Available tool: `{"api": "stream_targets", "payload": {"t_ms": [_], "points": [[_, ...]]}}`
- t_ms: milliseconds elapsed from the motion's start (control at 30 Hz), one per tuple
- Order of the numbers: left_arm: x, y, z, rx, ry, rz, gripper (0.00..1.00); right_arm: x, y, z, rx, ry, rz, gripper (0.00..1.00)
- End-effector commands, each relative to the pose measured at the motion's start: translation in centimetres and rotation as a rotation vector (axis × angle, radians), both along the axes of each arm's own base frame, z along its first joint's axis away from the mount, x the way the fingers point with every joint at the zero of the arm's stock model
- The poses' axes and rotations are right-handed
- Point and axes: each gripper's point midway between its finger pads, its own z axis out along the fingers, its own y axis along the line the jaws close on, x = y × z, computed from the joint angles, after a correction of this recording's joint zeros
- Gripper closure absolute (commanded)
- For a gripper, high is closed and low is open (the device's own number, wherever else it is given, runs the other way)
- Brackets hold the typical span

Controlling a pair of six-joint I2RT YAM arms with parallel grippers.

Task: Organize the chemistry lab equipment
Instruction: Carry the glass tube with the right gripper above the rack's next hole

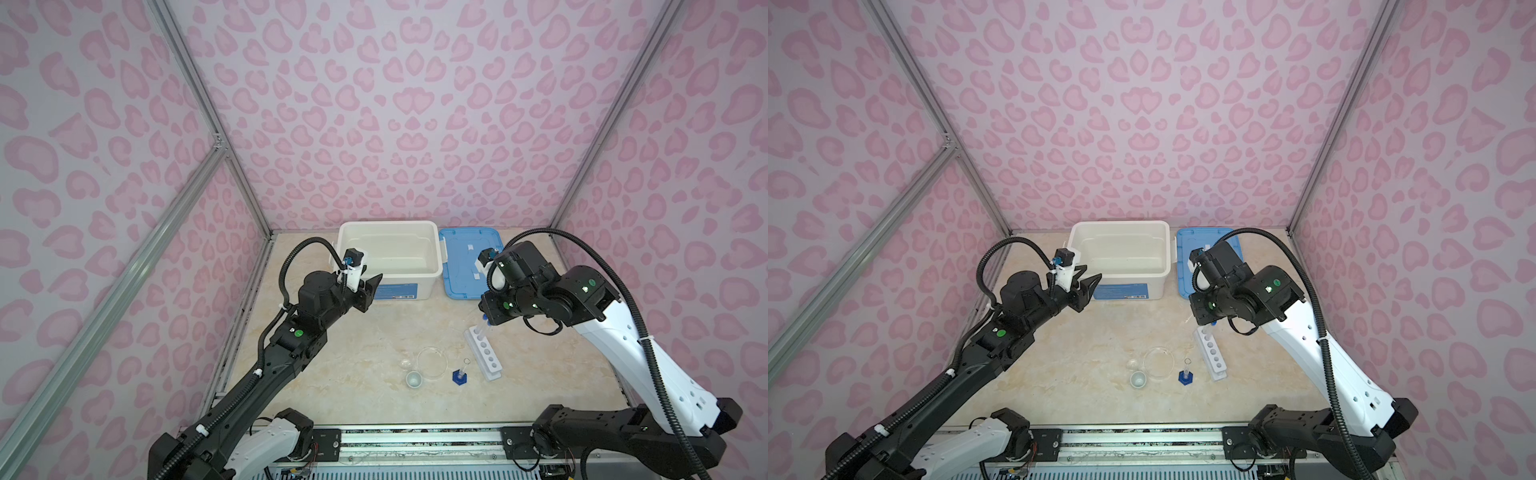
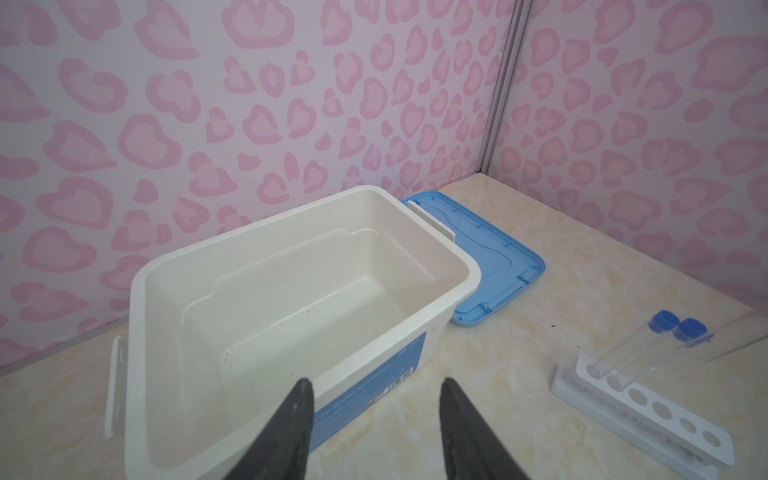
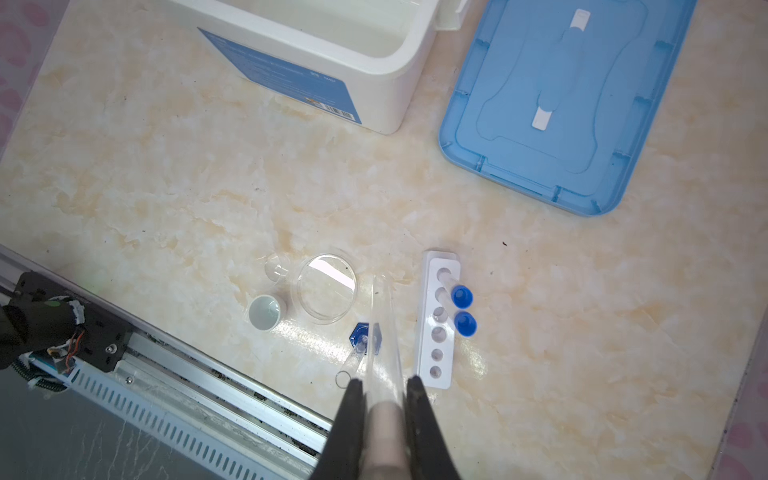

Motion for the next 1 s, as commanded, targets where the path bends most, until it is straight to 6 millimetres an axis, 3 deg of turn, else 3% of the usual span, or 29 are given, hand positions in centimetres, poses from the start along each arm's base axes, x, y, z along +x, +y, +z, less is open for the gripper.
{"api": "stream_targets", "payload": {"t_ms": [0, 300, 567, 633, 967], "points": [[-0.6, -0.4, 1.1, -0.036, -0.034, -0.049, 0.48, 0.0, -1.9, -0.3, -0.025, 0.009, -0.094, 0.89], [-0.8, -0.5, 0.1, -0.029, -0.006, -0.076, 0.43, -1.3, -4.1, -1.8, -0.093, 0.067, -0.166, 0.89], [-0.6, -0.5, -0.1, -0.026, 0.007, -0.076, 0.43, -2.3, -4.1, -2.5, -0.069, 0.091, -0.156, 0.89], [-0.6, -0.5, -0.1, -0.026, 0.008, -0.076, 0.43, -2.7, -4.4, -3.9, -0.097, 0.123, -0.158, 0.89], [-0.5, -0.5, -0.3, -0.027, 0.015, -0.077, 0.43, -2.5, -4.6, -5.3, -0.114, 0.126, -0.168, 0.89]]}}
